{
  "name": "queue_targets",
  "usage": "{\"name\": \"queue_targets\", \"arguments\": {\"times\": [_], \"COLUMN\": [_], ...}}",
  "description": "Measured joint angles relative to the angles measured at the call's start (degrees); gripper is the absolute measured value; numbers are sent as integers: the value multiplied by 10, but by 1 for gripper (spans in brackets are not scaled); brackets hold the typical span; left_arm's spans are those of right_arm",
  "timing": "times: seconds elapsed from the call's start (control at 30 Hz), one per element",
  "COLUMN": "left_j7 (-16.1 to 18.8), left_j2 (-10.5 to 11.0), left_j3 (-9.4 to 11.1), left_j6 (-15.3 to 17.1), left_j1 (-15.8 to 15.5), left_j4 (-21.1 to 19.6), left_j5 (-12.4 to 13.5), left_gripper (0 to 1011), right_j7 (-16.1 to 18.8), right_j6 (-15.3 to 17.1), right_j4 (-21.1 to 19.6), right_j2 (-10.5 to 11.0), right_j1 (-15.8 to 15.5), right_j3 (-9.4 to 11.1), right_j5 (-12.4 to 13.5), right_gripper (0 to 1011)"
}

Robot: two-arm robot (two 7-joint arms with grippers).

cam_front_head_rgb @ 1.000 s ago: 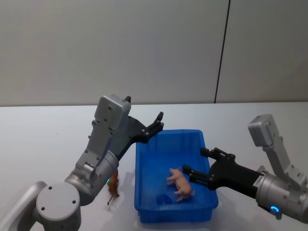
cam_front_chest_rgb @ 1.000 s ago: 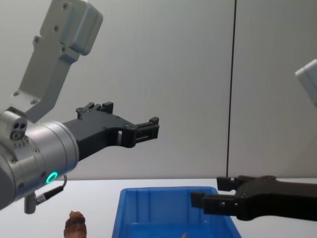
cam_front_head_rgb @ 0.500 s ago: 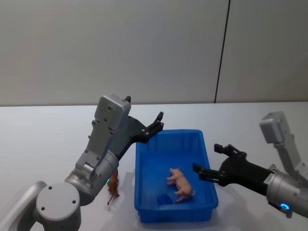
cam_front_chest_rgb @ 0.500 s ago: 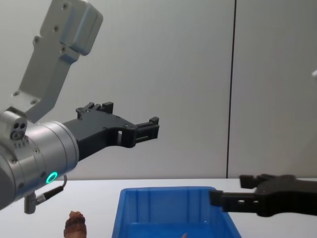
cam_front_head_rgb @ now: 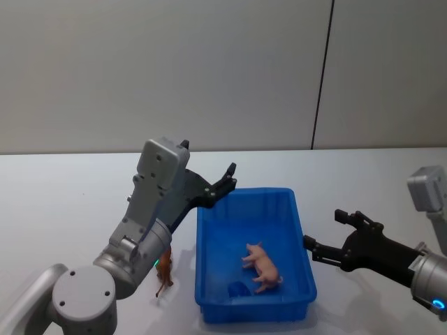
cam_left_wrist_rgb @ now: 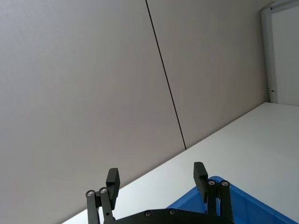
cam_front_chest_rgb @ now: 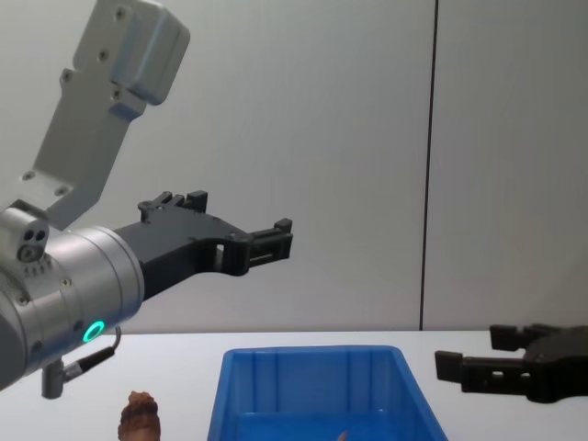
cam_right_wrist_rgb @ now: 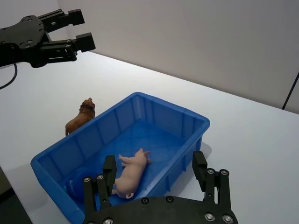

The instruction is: Pick up the two dolls from the table and place them into the box.

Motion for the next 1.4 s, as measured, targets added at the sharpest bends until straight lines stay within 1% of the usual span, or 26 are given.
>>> {"name": "queue_targets", "arguments": {"times": [0.07, 0.17, 0.27, 0.3, 0.4, 0.5, 0.53, 0.7, 0.8, 0.93, 1.03, 1.17, 1.4], "left_j7": [3, 13, 31, 31, 51, 64, 75, 101, 121, 134, 139, 142, 137], "left_j2": [1, 4, 9, 9, 17, 23, 27, 40, 50, 59, 63, 69, 74], "left_j3": [0, -1, -3, -3, -5, -7, -8, -11, -14, -17, -18, -20, -22], "left_j6": [1, 6, 17, 17, 33, 44, 54, 79, 100, 118, 126, 142, 156], "left_j1": [2, 6, 16, 16, 29, 39, 45, 66, 84, 99, 107, 120, 131], "left_j4": [-2, -7, -18, -18, -32, -41, -47, -65, -79, -88, -91, -93, -87], "left_j5": [0, 1, 1, 1, -4, -10, -15, -31, -48, -64, -70, -85, -96], "left_gripper": [1001, 1001, 1001, 1001, 1001, 1001, 1001, 1001, 1001, 1001, 1001, 1001, 1001], "right_j7": [-1, -2, -2, -2, -3, -3, -3, -3, -4, -4, -4, -4, -4], "right_j6": [-1, -2, -3, -3, -4, -5, -5, -5, -5, -6, -6, -6, -6], "right_j4": [-1, -2, -4, -4, -4, -5, -5, -6, -6, -6, -6, -7, -7], "right_j2": [3, 5, 7, 8, 9, 11, 11, 12, 13, 13, 14, 14, 14], "right_j1": [-2, -4, -6, -6, -7, -8, -8, -9, -10, -10, -11, -11, -11], "right_j3": [2, 3, 5, 5, 6, 7, 7, 8, 8, 8, 9, 9, 9], "right_j5": [2, 4, 7, 7, 9, 9, 10, 11, 11, 12, 12, 12, 13], "right_gripper": [1001, 1001, 1001, 1001, 1001, 1001, 1001, 1001, 1001, 1001, 1001, 1001, 1001]}}
